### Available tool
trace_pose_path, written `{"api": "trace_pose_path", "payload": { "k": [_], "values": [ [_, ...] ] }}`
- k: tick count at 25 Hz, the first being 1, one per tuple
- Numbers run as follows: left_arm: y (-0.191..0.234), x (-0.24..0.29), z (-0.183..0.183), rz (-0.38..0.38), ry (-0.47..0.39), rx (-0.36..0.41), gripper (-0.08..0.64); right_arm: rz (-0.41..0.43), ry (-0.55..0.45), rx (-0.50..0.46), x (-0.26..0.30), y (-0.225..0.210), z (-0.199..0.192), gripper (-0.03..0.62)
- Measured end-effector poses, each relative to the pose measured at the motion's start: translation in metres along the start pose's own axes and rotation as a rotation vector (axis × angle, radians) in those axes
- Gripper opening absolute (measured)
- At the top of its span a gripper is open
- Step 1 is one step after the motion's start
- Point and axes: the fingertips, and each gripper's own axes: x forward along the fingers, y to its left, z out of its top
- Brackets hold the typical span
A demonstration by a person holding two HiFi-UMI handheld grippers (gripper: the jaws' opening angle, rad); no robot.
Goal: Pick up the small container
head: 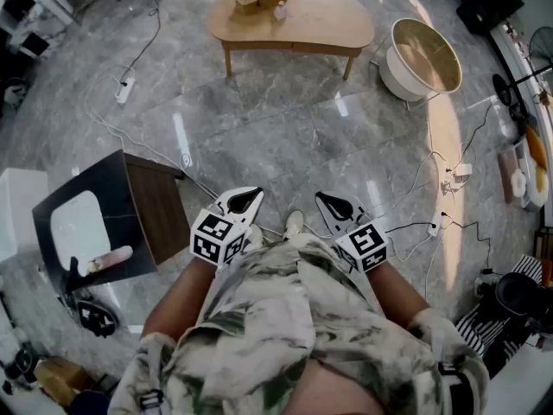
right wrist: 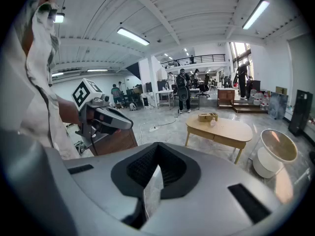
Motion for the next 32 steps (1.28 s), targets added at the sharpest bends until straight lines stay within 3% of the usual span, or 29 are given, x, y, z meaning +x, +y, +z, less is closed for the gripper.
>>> {"api": "trace_pose_path", "payload": {
  "k": [6,13,14,16,19,25,32],
  "values": [
    [-0.007,0.028,0.02,0.023,0.007,0.006,0.021,0.034,-0.002,-0.008,-0.011,-0.029,0.001,0.02],
    [0.002,0.057,0.058,0.103,-0.046,0.042,0.026,0.082,-0.009,-0.003,-0.019,-0.063,-0.002,0.02],
    [0.005,0.061,0.065,0.112,-0.052,0.045,0.039,0.087,-0.008,0.003,-0.018,-0.066,-0.002,0.02],
    [0.012,0.066,0.075,0.122,-0.059,0.047,0.143,0.094,-0.012,0.023,-0.017,-0.07,-0.001,0.02],
    [0.024,0.074,0.089,0.13,-0.076,0.048,0.164,0.092,-0.018,0.036,-0.014,-0.076,0.002,0.02],
    [0.06,0.109,0.118,0.109,-0.091,0.046,0.188,0.054,-0.018,0.042,0.008,-0.11,0.017,0.02],
    [0.134,0.16,0.17,0.031,-0.09,0.055,0.189,-0.023,0.005,0.045,0.062,-0.158,0.061,0.02]
  ]
}}
